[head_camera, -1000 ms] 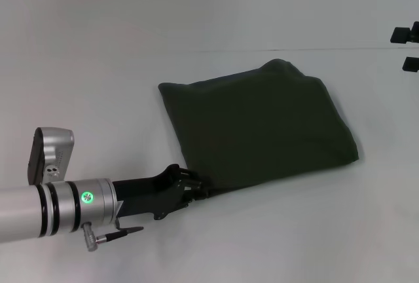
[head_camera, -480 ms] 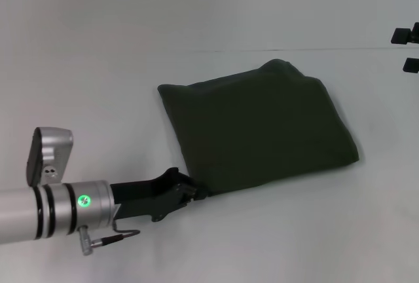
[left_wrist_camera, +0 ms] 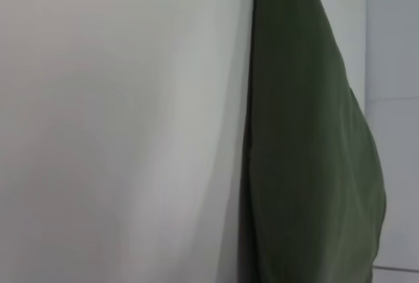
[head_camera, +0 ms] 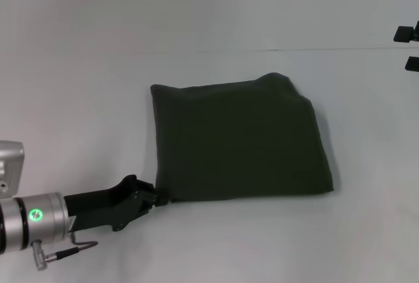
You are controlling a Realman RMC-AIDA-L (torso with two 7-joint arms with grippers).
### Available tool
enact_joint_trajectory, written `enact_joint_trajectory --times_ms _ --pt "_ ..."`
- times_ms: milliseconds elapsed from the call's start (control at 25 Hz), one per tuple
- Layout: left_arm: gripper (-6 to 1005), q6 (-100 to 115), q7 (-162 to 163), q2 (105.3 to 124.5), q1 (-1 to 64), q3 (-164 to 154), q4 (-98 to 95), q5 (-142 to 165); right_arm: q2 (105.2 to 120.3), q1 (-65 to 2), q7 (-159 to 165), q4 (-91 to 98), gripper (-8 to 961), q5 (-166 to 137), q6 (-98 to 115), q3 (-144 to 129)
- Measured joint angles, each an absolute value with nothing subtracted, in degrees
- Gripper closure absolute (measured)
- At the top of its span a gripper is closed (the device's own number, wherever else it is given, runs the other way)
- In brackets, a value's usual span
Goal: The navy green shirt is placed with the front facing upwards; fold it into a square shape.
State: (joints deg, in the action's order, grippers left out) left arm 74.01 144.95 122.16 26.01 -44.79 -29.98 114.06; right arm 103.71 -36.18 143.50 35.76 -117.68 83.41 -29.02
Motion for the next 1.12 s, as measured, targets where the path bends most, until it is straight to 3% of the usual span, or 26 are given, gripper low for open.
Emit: enact_joint_trajectory --times_ms 600,880,1040,1120 --pt "947 79.9 143.3 121.41 24.1 -41.9 -33.2 117.5 103.73 -36.4 143.0 35.7 41 -118.0 83.3 -29.6" --pt "702 89.8 136.7 119.99 20.2 -28.7 -42.4 117.6 103.78 -35.6 138.4 36.3 41 -121.3 82.0 -32.9" --pt "513 98.9 120.6 118.06 23.4 -27.4 -43.6 118.0 104.53 -35.5 128.8 36.6 41 -123.2 83.1 -33.3" --pt "356 100.2 116.0 116.99 25.8 -27.8 -44.3 118.9 105.2 -35.7 122.4 36.6 41 -123.3 83.9 -33.4"
